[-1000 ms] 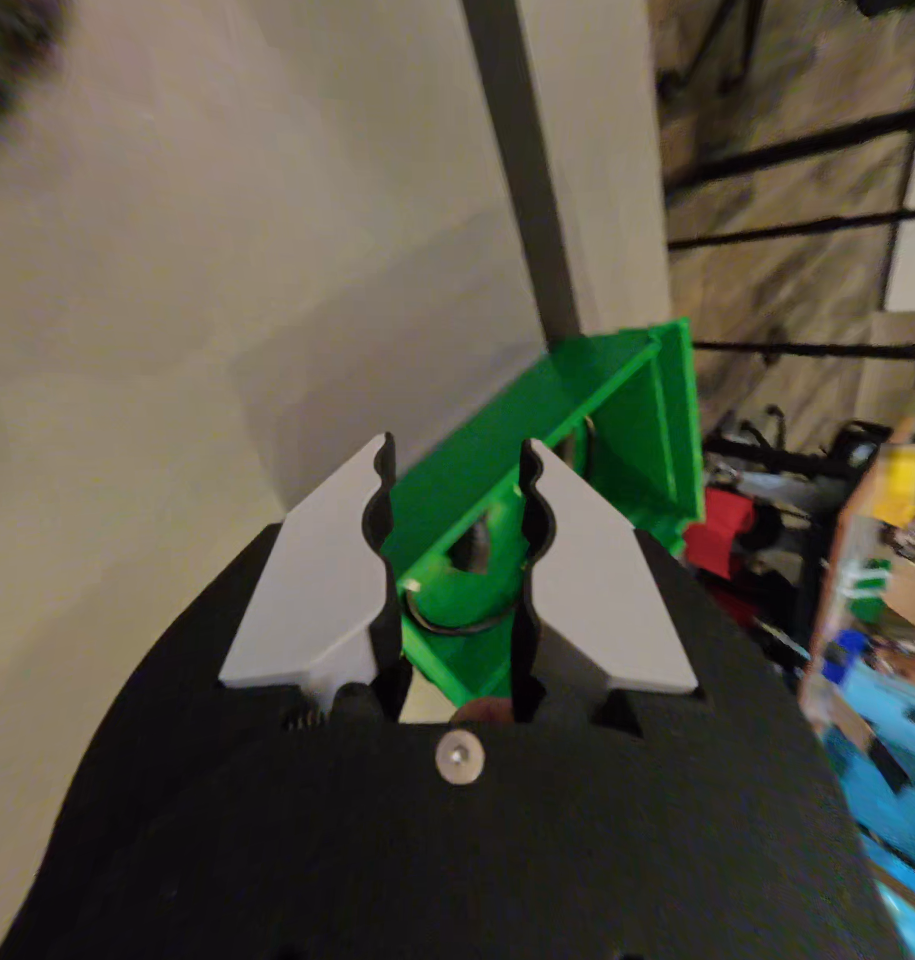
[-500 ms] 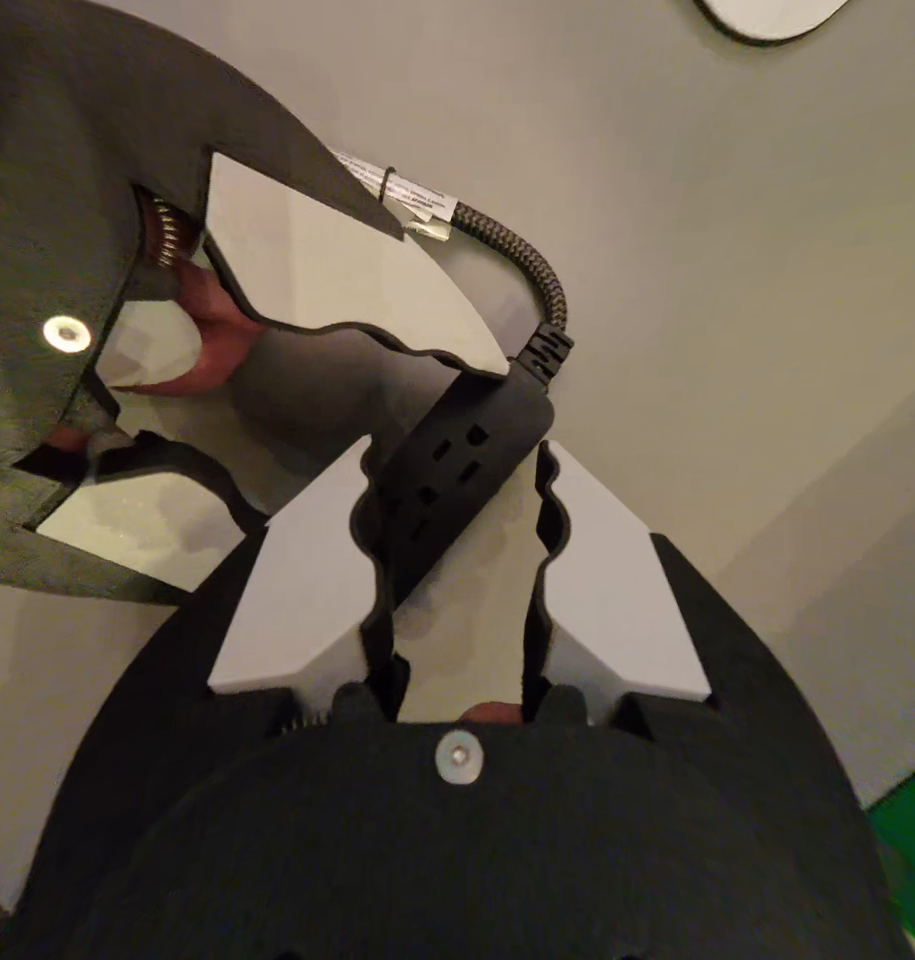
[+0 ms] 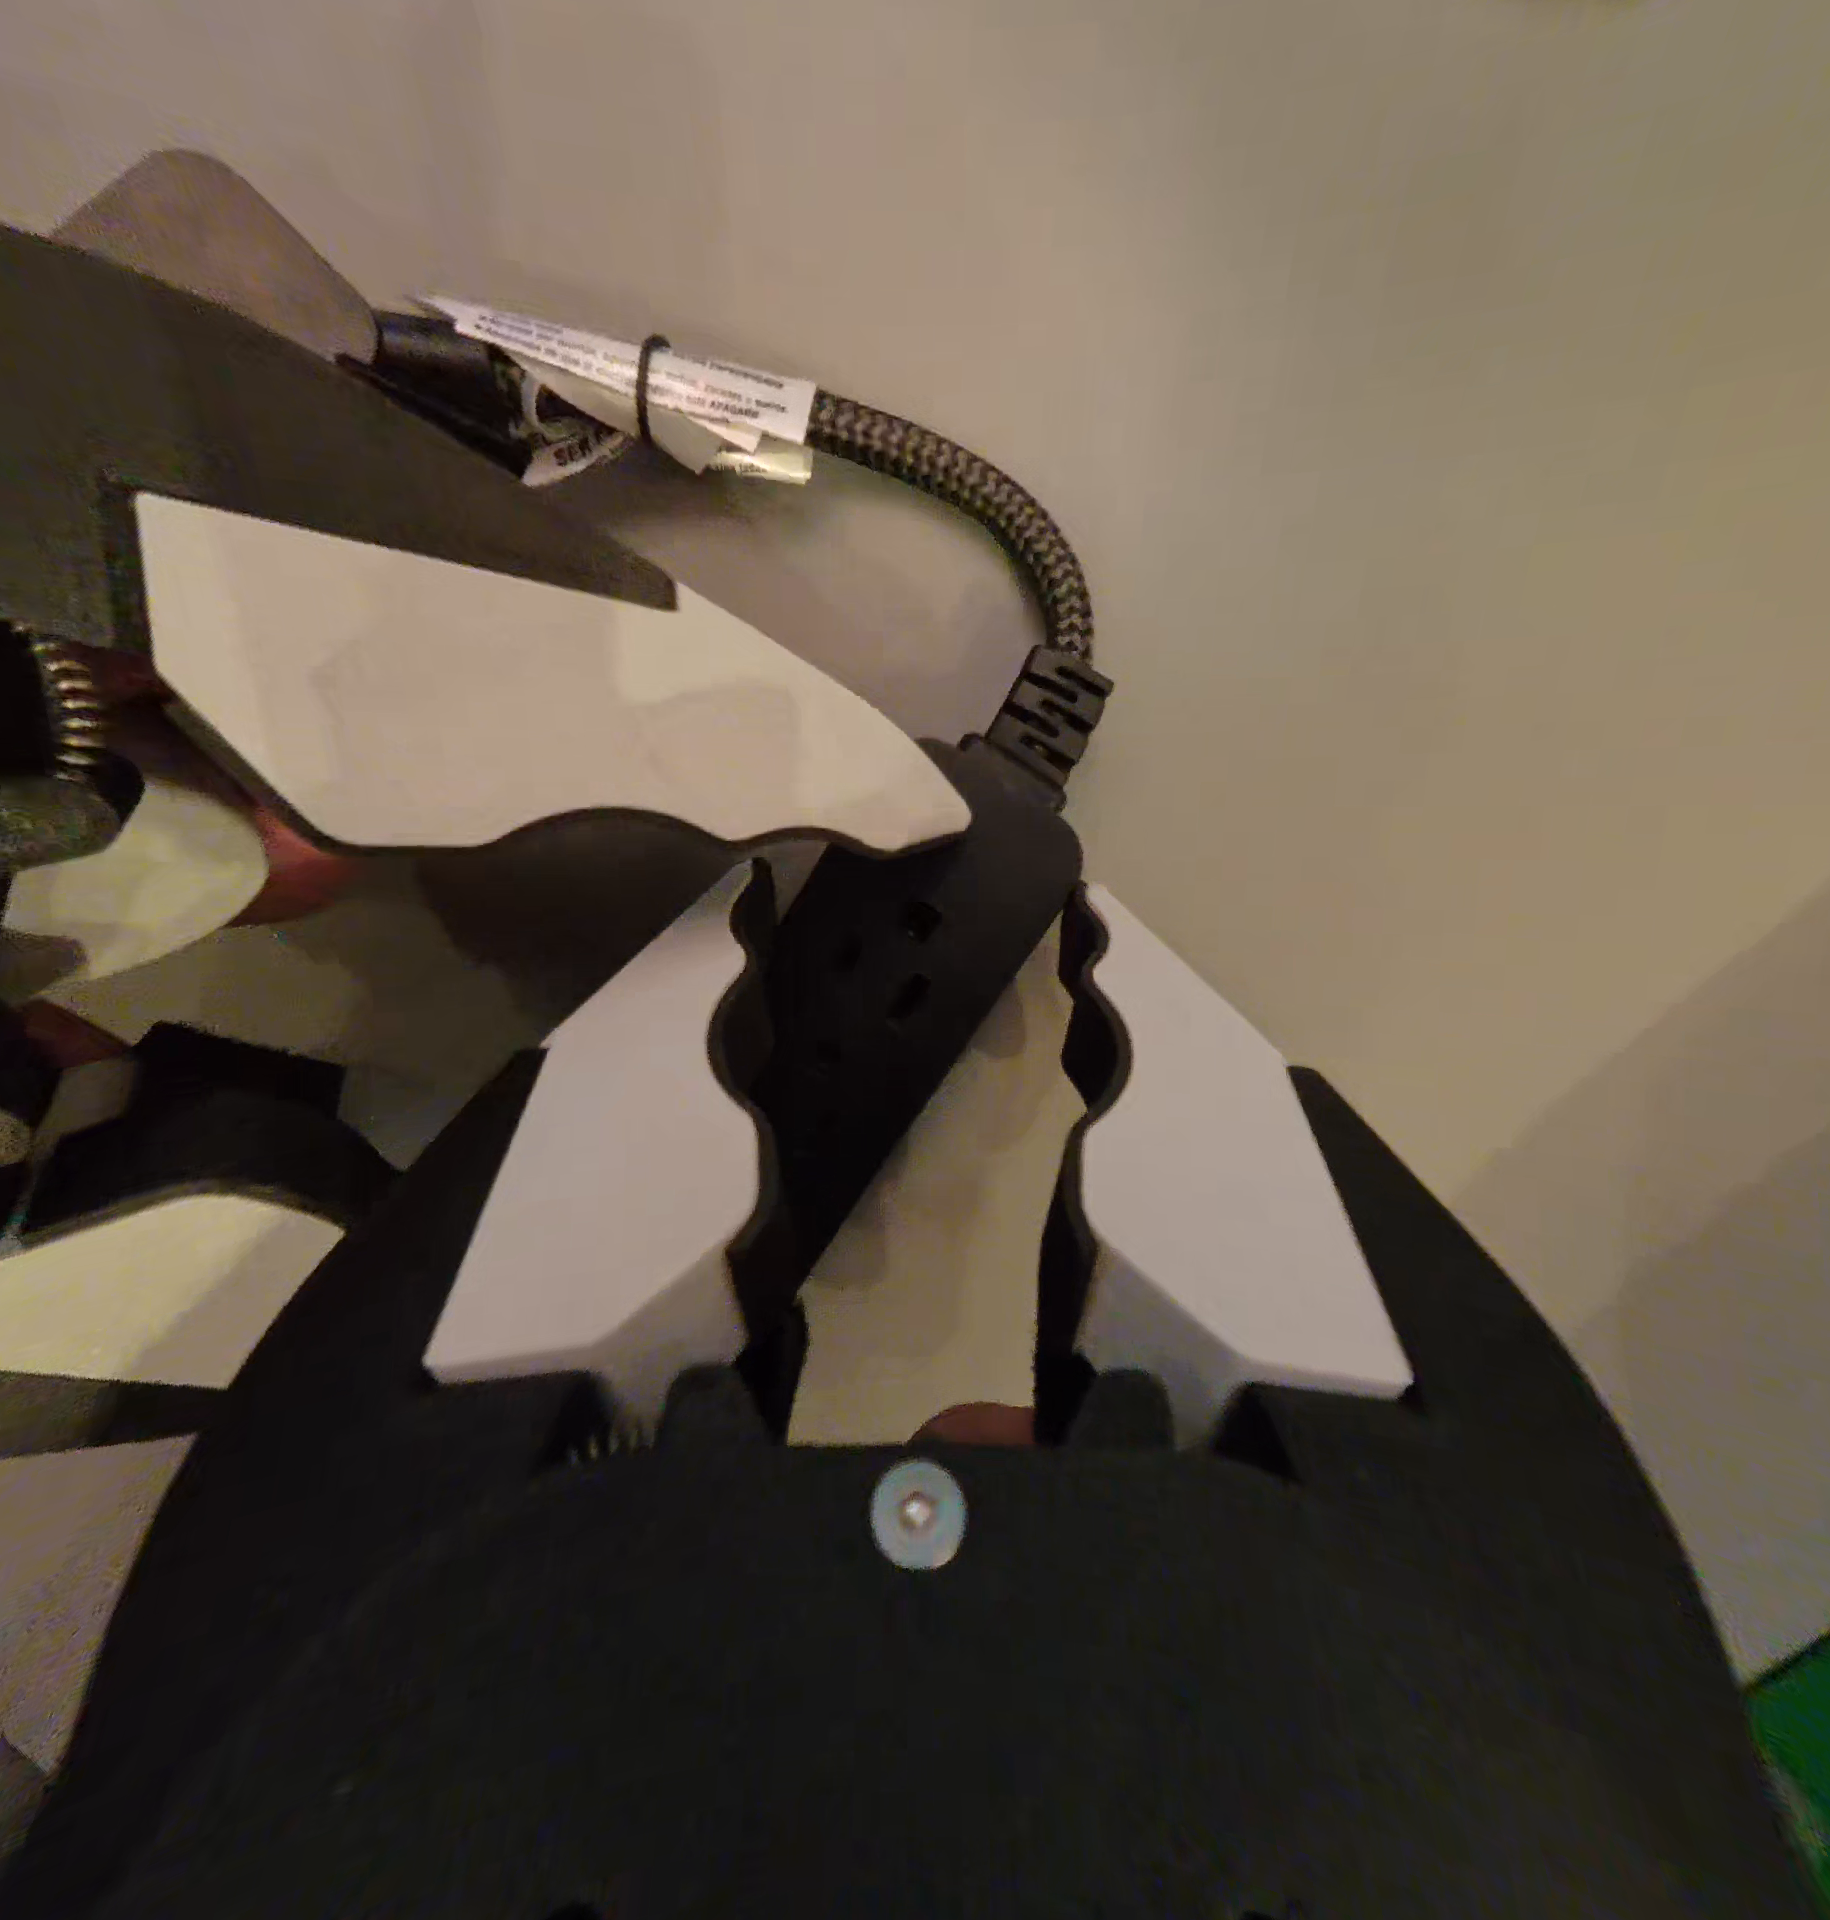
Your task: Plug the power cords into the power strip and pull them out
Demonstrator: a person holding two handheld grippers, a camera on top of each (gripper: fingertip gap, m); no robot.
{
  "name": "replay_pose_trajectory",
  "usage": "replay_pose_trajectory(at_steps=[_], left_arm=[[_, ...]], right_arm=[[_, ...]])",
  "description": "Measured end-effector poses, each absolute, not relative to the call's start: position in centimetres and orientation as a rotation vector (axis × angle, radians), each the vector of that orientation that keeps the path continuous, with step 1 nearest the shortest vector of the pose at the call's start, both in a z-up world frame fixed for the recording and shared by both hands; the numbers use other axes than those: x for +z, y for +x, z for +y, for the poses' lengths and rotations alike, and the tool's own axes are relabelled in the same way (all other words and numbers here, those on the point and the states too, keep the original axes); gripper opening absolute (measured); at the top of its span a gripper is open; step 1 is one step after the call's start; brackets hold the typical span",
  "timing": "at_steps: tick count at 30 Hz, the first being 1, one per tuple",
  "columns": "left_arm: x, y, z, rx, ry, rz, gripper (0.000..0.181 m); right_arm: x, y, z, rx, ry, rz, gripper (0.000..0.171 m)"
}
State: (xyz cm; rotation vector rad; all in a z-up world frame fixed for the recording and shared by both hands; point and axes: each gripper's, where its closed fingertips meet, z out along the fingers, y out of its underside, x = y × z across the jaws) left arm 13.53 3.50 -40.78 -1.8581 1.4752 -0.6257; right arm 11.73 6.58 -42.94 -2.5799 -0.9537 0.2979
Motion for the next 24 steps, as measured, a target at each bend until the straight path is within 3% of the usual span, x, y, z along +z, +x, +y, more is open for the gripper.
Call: replay_pose_trajectory(at_steps=[1,4,10,13,17,21,24], left_arm=[[-40.9,13.4,3.2,-0.644,-1.863,1.506,0.101],[-40.2,12.8,3.6,-0.635,-1.824,1.521,0.101],[-36.8,10.8,3.3,-0.887,-1.784,1.54,0.083],[-33.7,9.5,1.7,-1.255,-1.732,1.527,0.075],[-33.6,8.0,6.6,-1.161,-1.792,1.31,0.073],[-34.3,7.8,9.1,-1.117,-1.799,1.186,0.071],[-34.5,7.5,10.6,-1.078,-1.784,1.113,0.071]], right_arm=[[-42.9,11.7,6.7,0.315,-2.574,-0.969,0.053],[-43.0,12.4,7.3,0.302,-2.563,-1.045,0.052],[-42.8,14.1,8.4,0.209,-2.536,-1.251,0.052],[-42.6,15.0,8.8,0.102,-2.52,-1.358,0.05],[-42.6,15.5,9.0,0.026,-2.586,-1.295,0.062],[-42.7,14.9,9.2,0.174,-2.576,-1.089,0.046],[-42.6,14.9,9.2,0.222,-2.532,-1.006,0.044]])
